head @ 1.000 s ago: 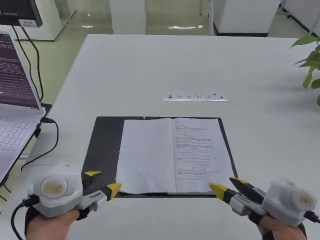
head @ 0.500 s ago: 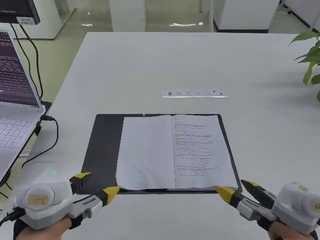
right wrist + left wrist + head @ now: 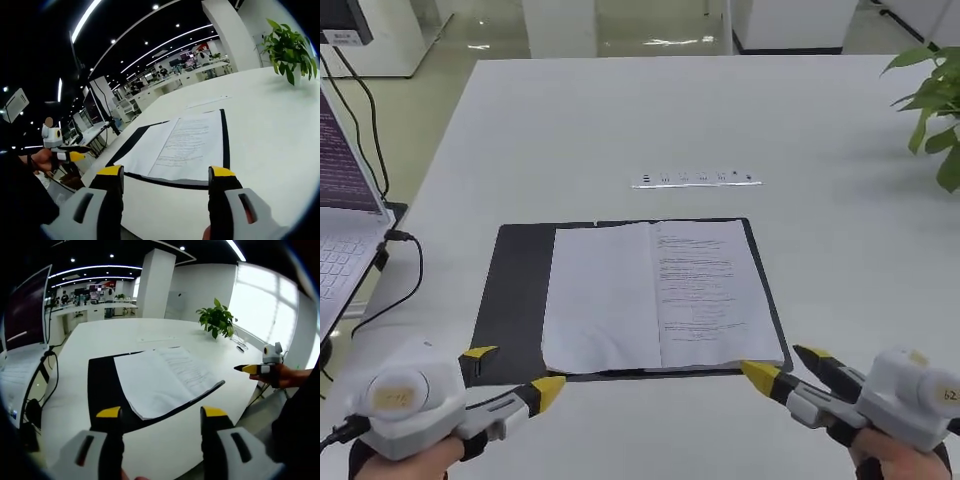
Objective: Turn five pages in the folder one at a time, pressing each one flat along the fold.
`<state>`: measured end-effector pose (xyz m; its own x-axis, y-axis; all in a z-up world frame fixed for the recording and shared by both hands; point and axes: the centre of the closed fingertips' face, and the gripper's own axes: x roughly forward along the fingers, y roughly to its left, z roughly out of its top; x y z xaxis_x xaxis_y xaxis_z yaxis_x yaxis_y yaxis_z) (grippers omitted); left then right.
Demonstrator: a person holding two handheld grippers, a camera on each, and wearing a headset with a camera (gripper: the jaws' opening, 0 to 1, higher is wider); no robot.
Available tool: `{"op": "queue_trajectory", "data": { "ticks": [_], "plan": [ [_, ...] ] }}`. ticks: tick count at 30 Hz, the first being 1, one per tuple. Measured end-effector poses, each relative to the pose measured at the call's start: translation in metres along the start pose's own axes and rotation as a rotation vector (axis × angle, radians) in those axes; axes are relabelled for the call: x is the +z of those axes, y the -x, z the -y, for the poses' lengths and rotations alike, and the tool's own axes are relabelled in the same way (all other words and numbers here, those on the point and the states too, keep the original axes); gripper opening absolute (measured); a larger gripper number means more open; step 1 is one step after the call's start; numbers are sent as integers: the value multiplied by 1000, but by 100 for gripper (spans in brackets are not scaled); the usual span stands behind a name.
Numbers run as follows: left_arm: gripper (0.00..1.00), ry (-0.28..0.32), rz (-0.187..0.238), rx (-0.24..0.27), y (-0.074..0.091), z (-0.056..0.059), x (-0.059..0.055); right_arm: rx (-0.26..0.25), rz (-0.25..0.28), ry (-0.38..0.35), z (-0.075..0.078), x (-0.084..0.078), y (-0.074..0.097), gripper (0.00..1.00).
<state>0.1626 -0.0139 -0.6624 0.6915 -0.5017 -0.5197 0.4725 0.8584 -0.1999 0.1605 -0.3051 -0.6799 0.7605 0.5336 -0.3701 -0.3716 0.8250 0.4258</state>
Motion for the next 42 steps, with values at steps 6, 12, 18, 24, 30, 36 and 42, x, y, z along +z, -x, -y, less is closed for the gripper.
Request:
{"op": "queue_trajectory", "data": {
  "ticks": [6, 12, 18, 24, 30, 36, 42],
  "plan": [
    [67, -19, -14, -23, -4, 10, -2, -22, 10, -11, 4, -1, 11, 71],
    [66, -50, -56, -62, -10, 21, -7, -38, 53, -61, 12, 4, 20, 73],
    [66, -63, -63, -94, -20, 31, -1, -47, 61, -65, 19, 9, 27, 74],
    [65, -92, -64, -124, -35, 45, 9, -63, 60, -70, 28, 7, 34, 76],
    [65, -137, -76, -175, -54, 65, 19, -72, 55, -85, 35, 2, 42, 76],
    [65, -166, -87, -218, -70, 82, 27, -61, 36, -89, 34, -1, 43, 76],
    [64, -193, -121, -260, -87, 99, 29, -58, 34, -112, 38, -3, 42, 75]
  ]
}}
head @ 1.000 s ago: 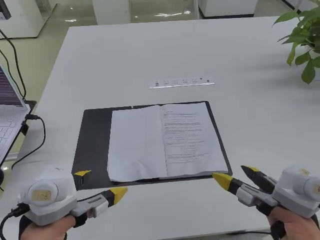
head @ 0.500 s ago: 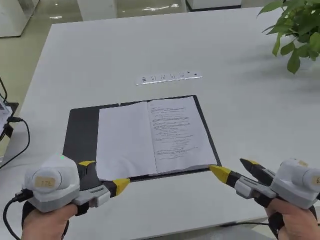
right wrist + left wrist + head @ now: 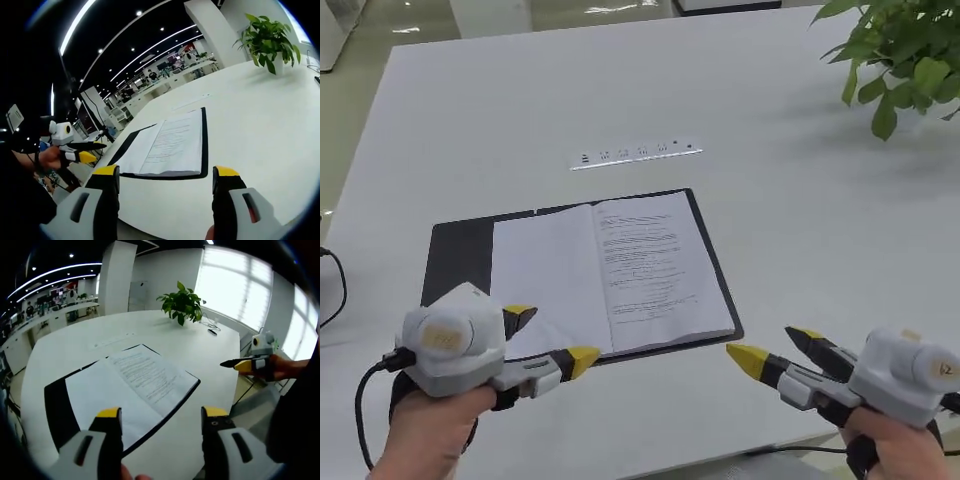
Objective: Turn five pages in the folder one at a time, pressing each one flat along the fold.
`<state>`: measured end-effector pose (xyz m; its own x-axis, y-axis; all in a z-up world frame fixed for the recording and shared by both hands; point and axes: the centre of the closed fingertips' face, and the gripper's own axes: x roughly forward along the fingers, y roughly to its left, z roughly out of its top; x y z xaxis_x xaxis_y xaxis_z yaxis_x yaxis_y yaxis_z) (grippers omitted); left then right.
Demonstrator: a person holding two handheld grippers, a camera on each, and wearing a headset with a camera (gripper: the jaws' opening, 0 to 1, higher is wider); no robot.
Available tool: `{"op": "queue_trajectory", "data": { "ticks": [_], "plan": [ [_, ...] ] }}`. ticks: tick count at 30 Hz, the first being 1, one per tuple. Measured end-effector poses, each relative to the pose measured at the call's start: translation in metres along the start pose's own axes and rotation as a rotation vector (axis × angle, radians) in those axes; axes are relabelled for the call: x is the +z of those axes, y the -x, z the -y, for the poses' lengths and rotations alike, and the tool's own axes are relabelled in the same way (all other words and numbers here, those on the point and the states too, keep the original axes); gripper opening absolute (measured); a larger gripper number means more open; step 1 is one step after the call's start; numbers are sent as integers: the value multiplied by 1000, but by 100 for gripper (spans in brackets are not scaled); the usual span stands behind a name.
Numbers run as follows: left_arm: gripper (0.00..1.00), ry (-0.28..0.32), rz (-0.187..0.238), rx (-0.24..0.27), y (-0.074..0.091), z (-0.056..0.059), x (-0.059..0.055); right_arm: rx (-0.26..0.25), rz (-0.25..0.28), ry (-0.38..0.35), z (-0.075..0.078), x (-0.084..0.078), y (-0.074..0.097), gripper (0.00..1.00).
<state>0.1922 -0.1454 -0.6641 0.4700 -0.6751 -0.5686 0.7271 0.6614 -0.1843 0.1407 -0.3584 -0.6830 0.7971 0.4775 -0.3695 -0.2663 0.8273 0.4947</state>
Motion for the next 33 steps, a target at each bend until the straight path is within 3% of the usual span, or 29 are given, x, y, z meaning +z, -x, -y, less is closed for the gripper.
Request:
{"op": "queue_trajectory", "data": {
  "ticks": [15, 33],
  "plan": [
    [64, -19, -16, -68, -40, 20, 18, 23, -27, -4, 5, -7, 0, 76],
    [62, -115, -74, -153, -110, 64, 28, 41, -78, -9, 10, -20, -5, 74]
  ]
}}
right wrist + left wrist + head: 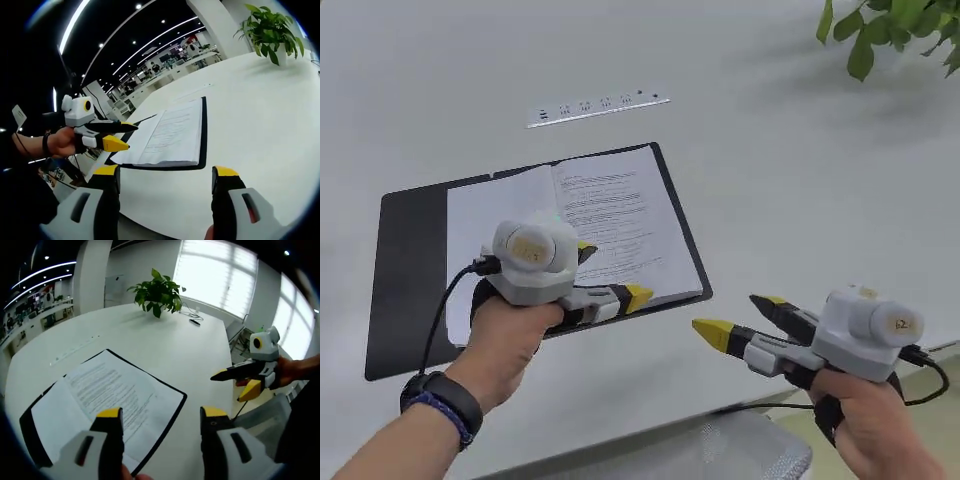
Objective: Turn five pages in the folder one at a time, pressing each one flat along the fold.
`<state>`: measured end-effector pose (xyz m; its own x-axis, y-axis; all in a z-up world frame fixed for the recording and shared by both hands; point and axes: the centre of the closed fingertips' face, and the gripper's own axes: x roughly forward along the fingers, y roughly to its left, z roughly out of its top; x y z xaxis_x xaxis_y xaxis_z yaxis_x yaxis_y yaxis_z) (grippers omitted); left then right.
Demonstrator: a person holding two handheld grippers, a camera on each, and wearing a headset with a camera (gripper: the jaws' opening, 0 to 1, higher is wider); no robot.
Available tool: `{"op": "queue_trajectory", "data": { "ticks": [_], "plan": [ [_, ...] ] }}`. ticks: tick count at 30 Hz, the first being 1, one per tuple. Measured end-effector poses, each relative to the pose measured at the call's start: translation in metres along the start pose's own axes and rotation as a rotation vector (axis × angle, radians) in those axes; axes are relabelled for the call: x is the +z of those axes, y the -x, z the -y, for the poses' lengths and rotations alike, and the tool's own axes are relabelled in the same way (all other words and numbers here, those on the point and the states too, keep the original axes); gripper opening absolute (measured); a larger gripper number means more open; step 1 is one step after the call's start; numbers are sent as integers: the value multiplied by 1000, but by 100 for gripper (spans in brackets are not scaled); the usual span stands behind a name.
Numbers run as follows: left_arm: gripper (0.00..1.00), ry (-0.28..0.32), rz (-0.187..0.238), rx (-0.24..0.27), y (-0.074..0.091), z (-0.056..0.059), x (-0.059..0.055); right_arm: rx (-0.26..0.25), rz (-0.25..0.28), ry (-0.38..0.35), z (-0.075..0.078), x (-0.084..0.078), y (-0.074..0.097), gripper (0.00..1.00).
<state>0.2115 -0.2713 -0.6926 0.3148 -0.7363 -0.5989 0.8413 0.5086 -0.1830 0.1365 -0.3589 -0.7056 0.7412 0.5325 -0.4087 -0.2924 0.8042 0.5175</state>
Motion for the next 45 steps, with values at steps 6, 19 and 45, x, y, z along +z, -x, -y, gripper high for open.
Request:
{"op": "queue_trajectory", "data": {
  "ticks": [6, 19, 45],
  "plan": [
    [63, -2, -4, 5, -25, 4, 8, 9, -16, 8, 3, 1, -2, 74],
    [63, -2, -8, 23, -71, 0, 5, 10, -27, -6, 9, 1, -1, 73],
    [59, -146, -103, 72, -103, -15, -34, -17, -49, -44, 13, -6, 1, 69]
  ]
}}
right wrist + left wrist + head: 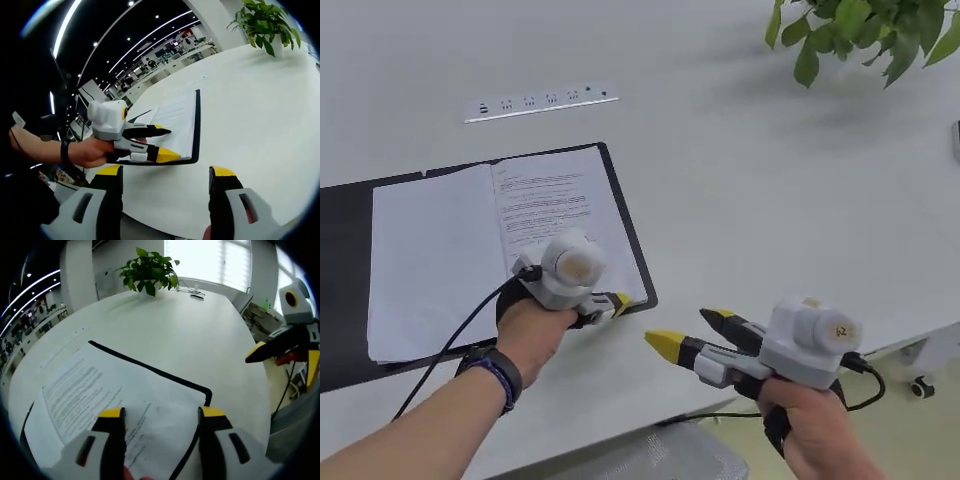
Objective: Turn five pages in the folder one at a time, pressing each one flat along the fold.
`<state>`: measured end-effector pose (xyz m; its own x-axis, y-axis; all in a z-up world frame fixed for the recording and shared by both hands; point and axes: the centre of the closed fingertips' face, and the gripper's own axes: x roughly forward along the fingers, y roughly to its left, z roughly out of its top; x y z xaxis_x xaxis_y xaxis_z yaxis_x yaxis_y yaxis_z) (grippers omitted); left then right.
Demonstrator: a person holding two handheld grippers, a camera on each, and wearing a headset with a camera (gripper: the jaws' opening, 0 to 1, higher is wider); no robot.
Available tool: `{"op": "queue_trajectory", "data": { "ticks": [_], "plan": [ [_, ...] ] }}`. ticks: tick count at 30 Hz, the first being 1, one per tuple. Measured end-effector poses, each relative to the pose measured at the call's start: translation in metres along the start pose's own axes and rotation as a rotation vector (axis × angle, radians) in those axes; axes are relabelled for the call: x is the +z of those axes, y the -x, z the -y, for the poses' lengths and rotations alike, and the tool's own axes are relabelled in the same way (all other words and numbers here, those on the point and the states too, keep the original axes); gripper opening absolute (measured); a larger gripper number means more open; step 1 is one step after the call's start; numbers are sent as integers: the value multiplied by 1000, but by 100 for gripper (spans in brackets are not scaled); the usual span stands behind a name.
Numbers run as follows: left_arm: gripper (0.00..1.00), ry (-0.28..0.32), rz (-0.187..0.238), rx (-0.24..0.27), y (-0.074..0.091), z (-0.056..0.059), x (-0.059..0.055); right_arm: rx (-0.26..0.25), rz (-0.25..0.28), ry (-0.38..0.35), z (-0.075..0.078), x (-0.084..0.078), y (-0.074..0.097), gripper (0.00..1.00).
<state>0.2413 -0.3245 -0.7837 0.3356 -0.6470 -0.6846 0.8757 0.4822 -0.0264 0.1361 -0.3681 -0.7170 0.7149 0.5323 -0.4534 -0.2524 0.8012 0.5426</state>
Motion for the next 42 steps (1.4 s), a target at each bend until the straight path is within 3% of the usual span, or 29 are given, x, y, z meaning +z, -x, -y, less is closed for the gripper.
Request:
{"op": "queue_trajectory", "data": {
  "ticks": [26, 35, 42],
  "plan": [
    [37, 67, 45, 15, 3, -17, 2, 35, 12, 17, -3, 18, -25, 64],
    [28, 104, 58, 20, 6, -20, 1, 76, -5, 54, -5, 34, -55, 62],
    [26, 125, 71, 18, 7, -20, 0, 112, 6, 48, 1, 55, -90, 60]
  ]
}}
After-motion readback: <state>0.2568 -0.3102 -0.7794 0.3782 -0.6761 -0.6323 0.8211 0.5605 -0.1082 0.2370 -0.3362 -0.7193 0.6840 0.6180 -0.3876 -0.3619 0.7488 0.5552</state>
